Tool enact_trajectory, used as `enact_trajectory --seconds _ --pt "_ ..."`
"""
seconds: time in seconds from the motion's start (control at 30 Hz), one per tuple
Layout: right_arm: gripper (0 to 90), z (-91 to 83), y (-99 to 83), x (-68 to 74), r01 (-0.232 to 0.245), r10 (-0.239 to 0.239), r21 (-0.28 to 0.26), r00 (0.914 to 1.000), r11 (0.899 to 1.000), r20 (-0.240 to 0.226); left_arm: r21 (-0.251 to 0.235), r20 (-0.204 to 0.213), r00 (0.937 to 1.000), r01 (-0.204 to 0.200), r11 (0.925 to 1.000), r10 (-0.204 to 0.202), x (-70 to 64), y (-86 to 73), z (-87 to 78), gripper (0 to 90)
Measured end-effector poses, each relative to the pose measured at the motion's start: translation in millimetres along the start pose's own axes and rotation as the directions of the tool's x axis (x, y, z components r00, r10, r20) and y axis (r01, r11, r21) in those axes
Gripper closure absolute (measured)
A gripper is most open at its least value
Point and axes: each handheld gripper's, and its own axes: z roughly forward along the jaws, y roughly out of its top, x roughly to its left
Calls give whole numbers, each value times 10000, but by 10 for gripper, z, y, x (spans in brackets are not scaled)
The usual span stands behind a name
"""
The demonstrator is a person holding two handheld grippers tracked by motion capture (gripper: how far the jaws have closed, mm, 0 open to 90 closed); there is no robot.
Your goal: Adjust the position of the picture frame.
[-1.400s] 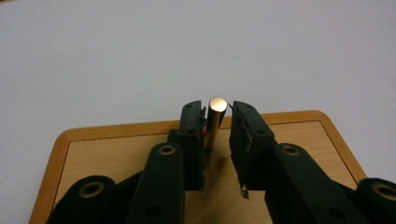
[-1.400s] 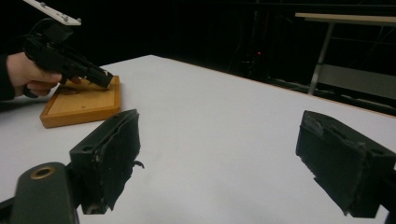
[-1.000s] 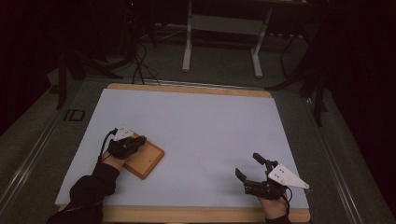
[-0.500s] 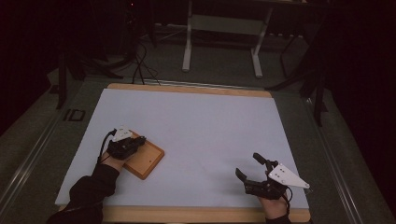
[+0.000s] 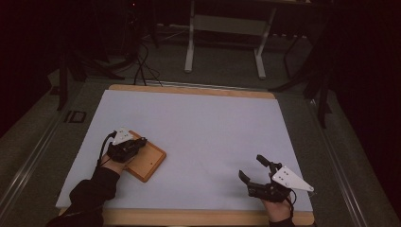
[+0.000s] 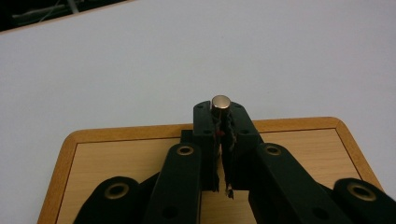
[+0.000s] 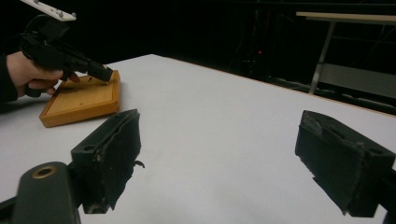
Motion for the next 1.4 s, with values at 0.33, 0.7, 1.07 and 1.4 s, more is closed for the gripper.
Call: enact_trajectory --seconds 0.33,0.7,1.07,1.4 --pt "138 4 1 5 21 -21 17 10000 10000 7 -121 -155 9998 -131 9998 130 -105 116 -95 853" --pt "138 14 -1 10 -14 14 26 10000 10000 -37 -332 71 9988 -479 9983 482 -285 319 -183 853" --pt "138 11 0 5 -28 28 10 10000 10000 -25 -564 762 9941 -726 9958 768 -567 489 -151 853" --pt "138 2 6 3 -76 76 -79 10000 9999 -14 -723 1460 9838 -942 9929 1040 -915 736 -56 853"
